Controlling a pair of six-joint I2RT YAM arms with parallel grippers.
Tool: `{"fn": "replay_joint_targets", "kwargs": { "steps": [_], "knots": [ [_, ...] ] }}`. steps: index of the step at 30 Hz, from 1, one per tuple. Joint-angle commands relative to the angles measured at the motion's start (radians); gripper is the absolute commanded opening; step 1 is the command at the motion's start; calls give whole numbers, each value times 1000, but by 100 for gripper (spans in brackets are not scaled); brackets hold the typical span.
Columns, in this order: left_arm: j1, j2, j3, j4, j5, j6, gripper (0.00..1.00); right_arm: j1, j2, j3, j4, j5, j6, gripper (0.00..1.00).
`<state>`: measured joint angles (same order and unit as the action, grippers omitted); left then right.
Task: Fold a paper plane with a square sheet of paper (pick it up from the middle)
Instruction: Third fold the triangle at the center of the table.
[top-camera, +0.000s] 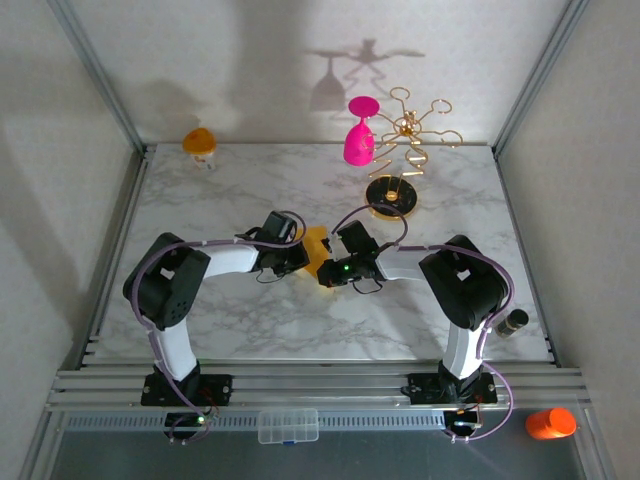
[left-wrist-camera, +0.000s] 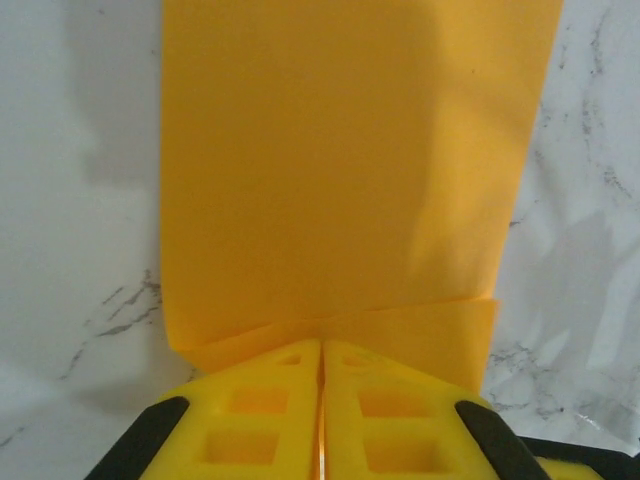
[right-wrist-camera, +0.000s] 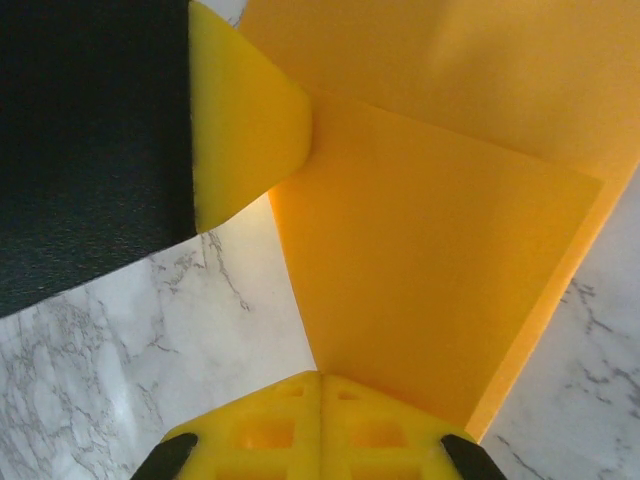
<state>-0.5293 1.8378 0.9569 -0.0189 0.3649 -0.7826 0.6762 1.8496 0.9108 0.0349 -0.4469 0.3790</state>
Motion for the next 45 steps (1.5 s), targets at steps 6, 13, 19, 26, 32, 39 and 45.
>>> {"fn": "replay_joint_targets", "kwargs": {
  "steps": [6, 13, 19, 26, 32, 39, 45],
  "knots": [
    [1, 60, 6, -79, -110, -12, 7, -13, 26, -75, -156, 66, -18, 5],
    [5, 108, 23, -156, -149, -27, 6, -21, -30, -137, -153, 17, -46, 5],
    [6, 119, 26, -169, -162, -30, 5, -21, -85, -189, -182, 18, -65, 5],
    [5, 108, 45, -160, -130, -12, 5, -21, -184, -208, -191, 37, -62, 5],
    [3, 87, 62, -140, -74, -19, 6, -21, -275, -166, 10, 31, 27, 7],
    [3, 69, 67, -131, -73, -45, 7, -21, -131, -19, 35, 122, 132, 4],
    [1, 77, 52, -122, -78, -63, 6, -12, -38, 42, 17, 116, 160, 2]
  ]
}}
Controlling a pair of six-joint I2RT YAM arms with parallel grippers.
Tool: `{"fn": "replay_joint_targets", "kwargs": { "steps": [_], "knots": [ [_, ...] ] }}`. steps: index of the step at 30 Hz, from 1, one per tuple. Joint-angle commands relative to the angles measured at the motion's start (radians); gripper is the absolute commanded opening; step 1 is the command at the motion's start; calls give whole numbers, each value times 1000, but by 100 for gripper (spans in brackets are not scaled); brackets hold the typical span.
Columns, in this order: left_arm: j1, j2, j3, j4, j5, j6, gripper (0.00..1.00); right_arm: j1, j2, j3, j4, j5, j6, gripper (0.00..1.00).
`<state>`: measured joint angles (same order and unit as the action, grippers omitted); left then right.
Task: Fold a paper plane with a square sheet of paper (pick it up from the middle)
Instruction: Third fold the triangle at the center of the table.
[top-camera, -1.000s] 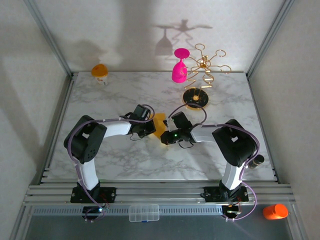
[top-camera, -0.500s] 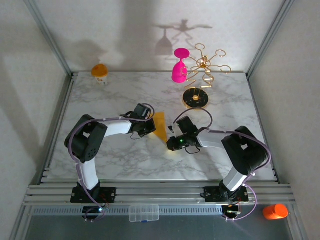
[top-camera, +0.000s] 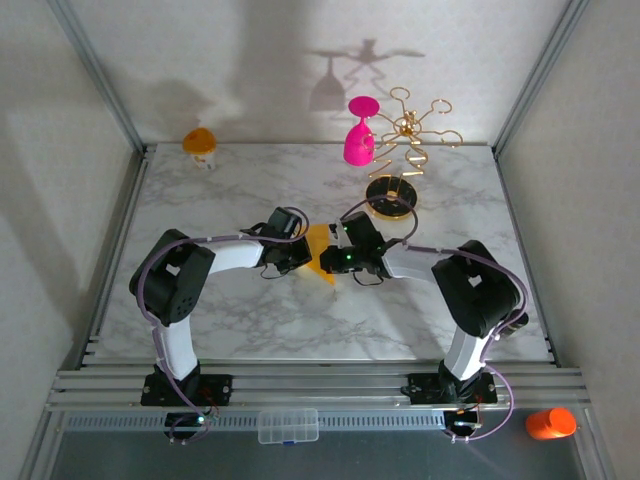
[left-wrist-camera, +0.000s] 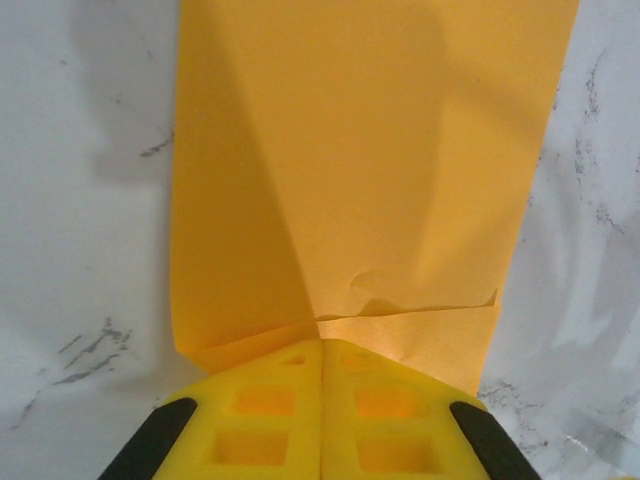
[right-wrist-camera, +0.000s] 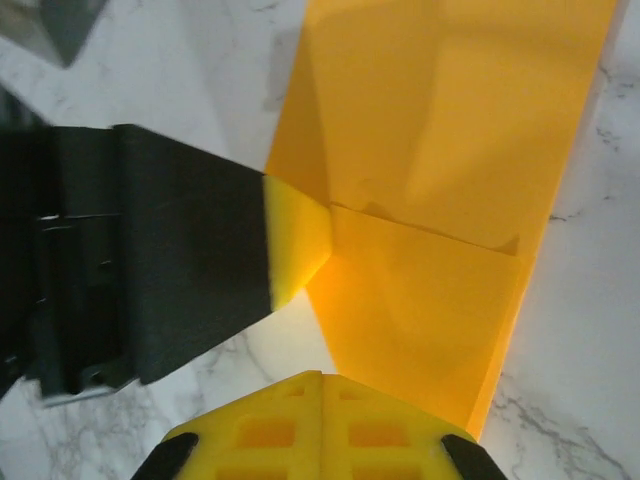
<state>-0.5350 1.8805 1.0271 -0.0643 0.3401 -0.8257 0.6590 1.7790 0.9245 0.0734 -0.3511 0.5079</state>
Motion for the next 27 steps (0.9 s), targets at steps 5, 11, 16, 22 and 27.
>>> {"fn": "replay_joint_targets", "kwargs": {
  "steps": [5, 11, 16, 22, 27],
  "knots": [
    [7, 41, -17, -72, -54, -30, 6, 5, 78, 39, -73, 30, 25, 2],
    [7, 39, -15, -93, -79, -30, 6, 5, 87, -6, -122, 24, -10, 2],
    [12, 34, -26, -99, -101, -34, 5, -1, 54, -67, -130, 35, -39, 2],
    [29, -67, 16, -104, -113, -20, 16, -7, 77, -54, -112, 35, -48, 2],
    [106, -206, -53, -89, -176, -63, 31, -12, 79, -29, -99, -3, -92, 2]
  ]
}}
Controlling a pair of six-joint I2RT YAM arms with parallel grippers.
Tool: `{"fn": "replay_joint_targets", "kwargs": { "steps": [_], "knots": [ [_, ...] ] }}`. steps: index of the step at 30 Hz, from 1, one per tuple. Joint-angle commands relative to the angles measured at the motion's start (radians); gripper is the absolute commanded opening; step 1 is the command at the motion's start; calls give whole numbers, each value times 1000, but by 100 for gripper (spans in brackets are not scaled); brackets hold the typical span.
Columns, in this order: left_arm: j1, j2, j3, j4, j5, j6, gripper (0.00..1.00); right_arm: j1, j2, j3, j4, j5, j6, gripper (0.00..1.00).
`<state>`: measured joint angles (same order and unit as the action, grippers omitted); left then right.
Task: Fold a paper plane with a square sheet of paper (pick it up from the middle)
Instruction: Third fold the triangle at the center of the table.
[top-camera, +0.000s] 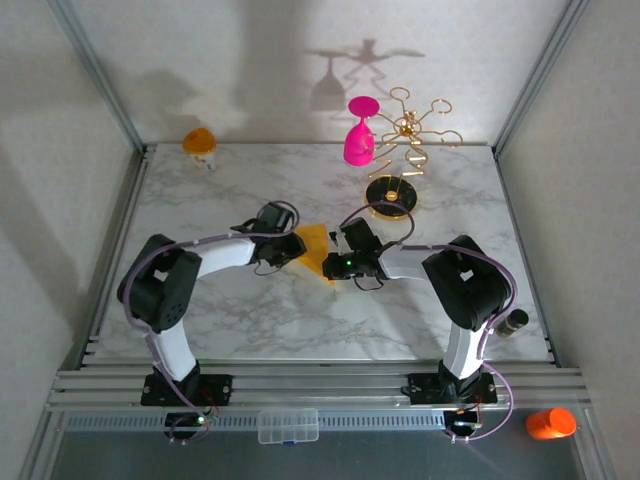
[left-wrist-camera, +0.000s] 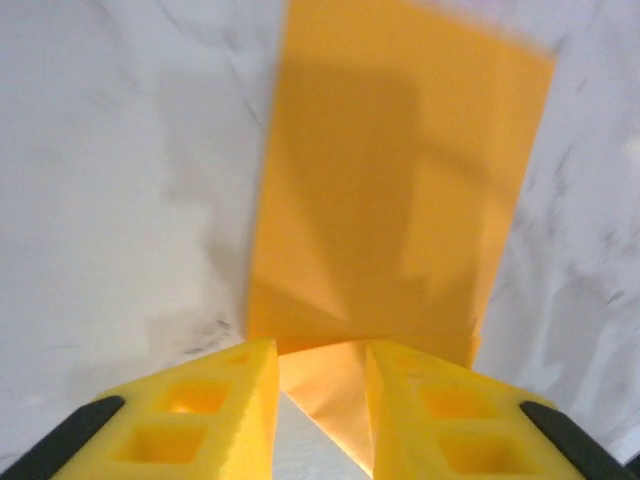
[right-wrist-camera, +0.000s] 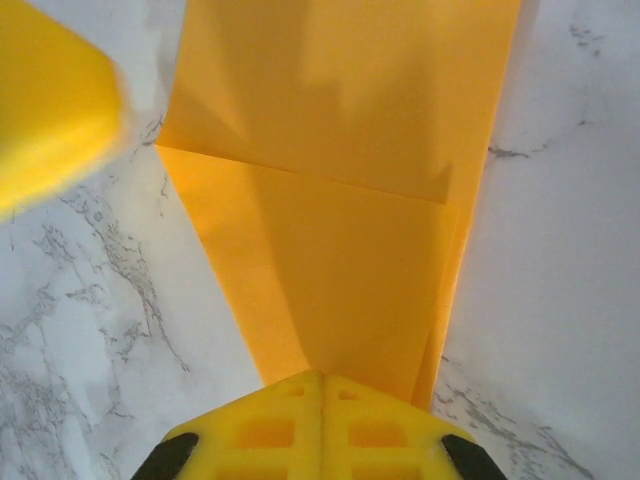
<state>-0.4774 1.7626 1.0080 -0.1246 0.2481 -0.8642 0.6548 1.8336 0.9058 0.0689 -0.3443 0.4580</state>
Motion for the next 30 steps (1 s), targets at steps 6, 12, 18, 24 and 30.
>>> {"fn": "replay_joint_targets", "kwargs": {
  "steps": [6, 12, 18, 24, 30],
  "knots": [
    [97, -239, -156, 64, -80, -89, 45, -13, -59, 56, 6, -90, -7, 8],
    [93, -301, -251, 196, 28, -155, 57, -14, -82, 70, 49, -4, 117, 20],
    [74, -251, -272, 279, 128, -180, 61, -14, -28, 102, 24, 42, 163, 23],
    [50, -185, -263, 334, 182, -208, 60, -14, 25, 146, -47, 98, 163, 23],
    [36, -131, -241, 322, 200, -217, 54, -18, 62, 148, -84, 138, 180, 23]
  ]
}}
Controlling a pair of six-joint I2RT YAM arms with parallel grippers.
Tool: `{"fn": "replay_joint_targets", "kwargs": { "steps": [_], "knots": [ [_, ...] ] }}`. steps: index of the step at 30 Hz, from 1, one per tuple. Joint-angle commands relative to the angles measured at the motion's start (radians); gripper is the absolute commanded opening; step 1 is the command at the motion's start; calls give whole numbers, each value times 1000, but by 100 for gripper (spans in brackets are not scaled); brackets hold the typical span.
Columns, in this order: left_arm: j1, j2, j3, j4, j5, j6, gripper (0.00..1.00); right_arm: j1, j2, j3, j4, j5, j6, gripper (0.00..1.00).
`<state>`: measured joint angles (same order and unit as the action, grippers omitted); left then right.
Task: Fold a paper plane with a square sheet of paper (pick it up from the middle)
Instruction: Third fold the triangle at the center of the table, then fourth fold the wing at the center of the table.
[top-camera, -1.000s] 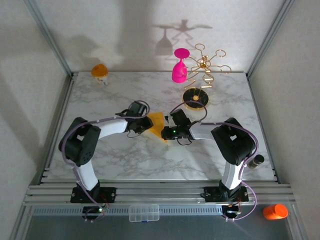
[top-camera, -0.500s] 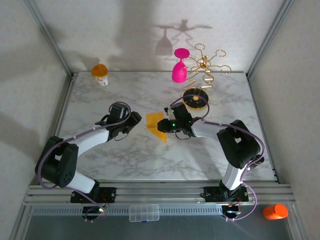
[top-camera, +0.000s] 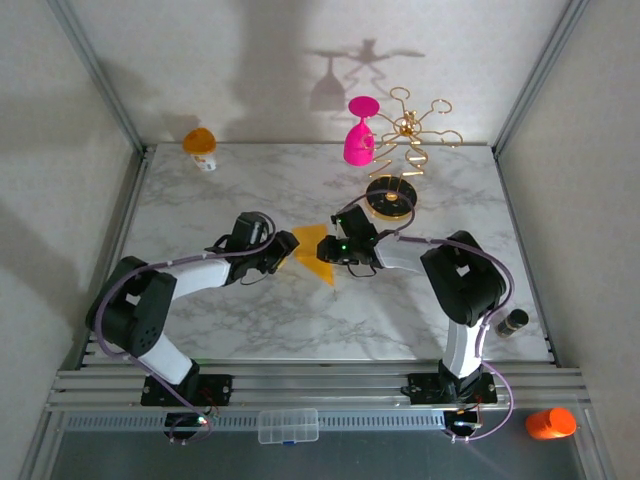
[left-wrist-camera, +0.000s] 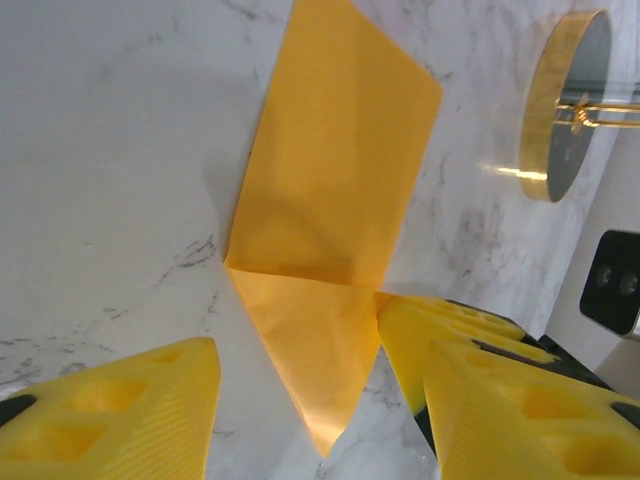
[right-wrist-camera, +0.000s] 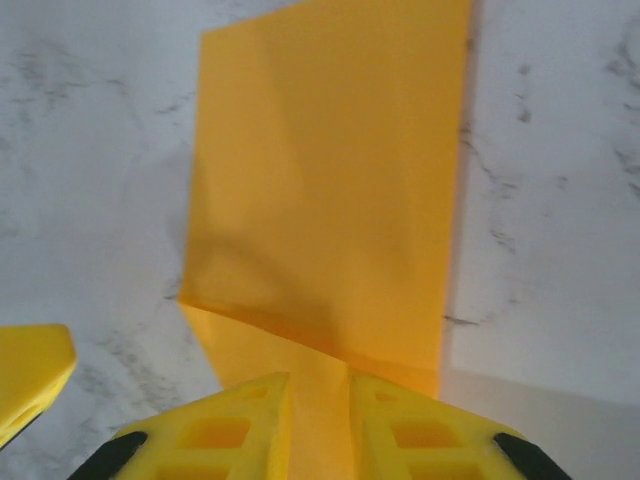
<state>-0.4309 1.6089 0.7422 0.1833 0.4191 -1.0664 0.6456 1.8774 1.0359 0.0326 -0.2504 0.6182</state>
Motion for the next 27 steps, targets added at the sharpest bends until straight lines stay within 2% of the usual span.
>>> {"fn": "replay_joint_targets", "kwargs": {
  "steps": [1, 6, 13, 23, 27],
  "knots": [
    [-12, 33, 30, 9, 30, -14, 52, -10, 20, 14, -47, 46, 24, 24],
    [-24, 91, 75, -35, 35, 14, 39, -18, 26, -23, -17, 27, 35, 28],
    [-32, 149, 115, -43, 37, 19, 35, -28, 32, -47, -17, 17, 37, 28],
    [-33, 182, 125, -61, 20, 12, 35, -30, 38, -51, -11, 4, 34, 27],
    [-34, 184, 133, -43, 34, 19, 29, -29, 42, -51, -10, 2, 32, 26]
  ]
}}
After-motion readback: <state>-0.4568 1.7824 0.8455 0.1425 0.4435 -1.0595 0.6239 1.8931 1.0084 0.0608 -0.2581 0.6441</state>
